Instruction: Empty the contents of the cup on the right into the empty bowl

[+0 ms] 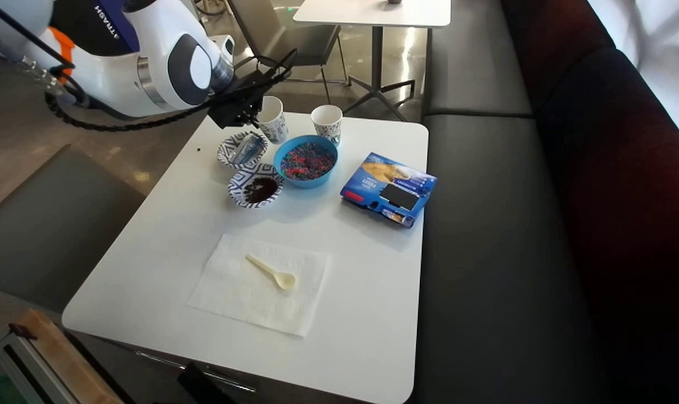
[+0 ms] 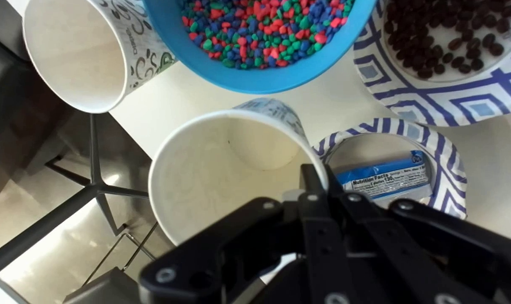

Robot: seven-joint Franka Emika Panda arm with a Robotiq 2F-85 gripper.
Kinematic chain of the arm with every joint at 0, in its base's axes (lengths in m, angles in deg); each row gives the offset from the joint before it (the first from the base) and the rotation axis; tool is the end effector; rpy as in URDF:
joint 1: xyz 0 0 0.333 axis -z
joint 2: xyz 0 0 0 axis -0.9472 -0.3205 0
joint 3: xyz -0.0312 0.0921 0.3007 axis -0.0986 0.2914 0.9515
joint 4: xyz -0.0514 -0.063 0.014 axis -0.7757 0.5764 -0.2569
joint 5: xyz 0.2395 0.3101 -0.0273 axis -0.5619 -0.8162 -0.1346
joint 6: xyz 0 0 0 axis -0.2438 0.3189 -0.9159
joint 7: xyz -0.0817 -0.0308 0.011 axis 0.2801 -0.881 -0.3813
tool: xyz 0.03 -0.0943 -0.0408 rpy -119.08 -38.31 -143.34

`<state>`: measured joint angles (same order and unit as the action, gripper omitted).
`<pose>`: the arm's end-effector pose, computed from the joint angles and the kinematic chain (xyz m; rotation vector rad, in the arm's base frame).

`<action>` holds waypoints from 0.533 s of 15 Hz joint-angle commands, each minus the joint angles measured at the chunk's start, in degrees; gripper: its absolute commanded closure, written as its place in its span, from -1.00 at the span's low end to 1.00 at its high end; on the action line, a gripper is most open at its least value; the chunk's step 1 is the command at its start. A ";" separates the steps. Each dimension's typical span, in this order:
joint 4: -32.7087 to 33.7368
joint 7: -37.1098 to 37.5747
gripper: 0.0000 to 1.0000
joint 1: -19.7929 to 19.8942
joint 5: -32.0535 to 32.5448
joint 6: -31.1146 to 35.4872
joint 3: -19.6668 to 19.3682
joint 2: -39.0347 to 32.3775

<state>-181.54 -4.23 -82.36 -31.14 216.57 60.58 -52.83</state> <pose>0.6281 0.1862 0.2086 2.3555 1.7131 0.4632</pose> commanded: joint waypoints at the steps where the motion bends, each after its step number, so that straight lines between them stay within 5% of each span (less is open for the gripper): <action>1: 2.01 0.94 0.98 0.44 2.40 0.79 0.47 -2.49; 8: 6.53 -0.45 0.98 1.03 1.69 -1.74 2.33 -6.40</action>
<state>-178.70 -4.48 -82.02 -30.59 216.52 61.62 -56.56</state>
